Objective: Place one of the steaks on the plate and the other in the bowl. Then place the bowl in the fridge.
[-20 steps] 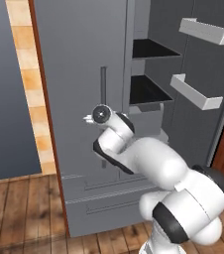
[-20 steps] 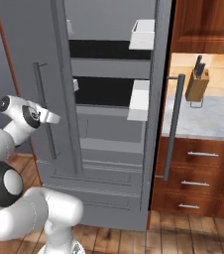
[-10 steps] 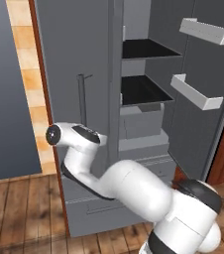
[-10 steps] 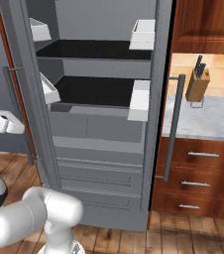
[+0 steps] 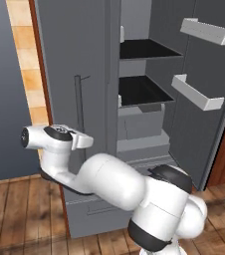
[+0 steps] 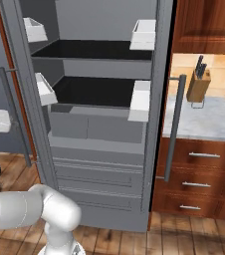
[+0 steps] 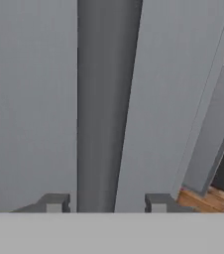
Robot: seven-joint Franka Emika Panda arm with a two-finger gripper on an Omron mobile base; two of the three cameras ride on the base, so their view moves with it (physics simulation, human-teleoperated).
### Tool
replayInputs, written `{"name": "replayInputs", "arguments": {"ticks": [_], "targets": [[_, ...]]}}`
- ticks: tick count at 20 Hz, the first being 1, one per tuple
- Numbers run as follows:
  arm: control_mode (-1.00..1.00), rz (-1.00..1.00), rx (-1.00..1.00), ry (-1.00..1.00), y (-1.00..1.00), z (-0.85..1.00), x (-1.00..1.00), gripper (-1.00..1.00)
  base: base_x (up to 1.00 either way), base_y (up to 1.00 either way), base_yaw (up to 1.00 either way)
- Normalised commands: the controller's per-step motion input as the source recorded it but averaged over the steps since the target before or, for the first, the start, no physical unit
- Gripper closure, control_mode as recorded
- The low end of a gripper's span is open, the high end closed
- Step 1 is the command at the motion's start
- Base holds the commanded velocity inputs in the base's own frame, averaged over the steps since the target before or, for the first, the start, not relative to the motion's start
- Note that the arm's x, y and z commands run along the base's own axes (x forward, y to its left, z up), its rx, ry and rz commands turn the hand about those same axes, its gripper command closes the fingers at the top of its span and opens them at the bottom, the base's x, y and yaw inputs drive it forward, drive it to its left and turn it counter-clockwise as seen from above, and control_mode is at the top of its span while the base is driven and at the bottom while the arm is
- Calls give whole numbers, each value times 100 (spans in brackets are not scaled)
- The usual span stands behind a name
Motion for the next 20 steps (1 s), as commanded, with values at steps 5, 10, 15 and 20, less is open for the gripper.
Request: {"name": "replayInputs", "arguments": {"ticks": [5, 10, 15, 20], "targets": [[-100, -17, -11, 0, 18, 16, -41, -100, 0, 0, 0], [-100, -15, 0, -5, -32, 27, -92, -100, 0, 0, 0], [-100, -3, 32, -16, -97, 12, -100, -100, 0, 0, 0], [-100, 19, 59, -23, -98, 13, -100, -100, 0, 0, 0]]}}
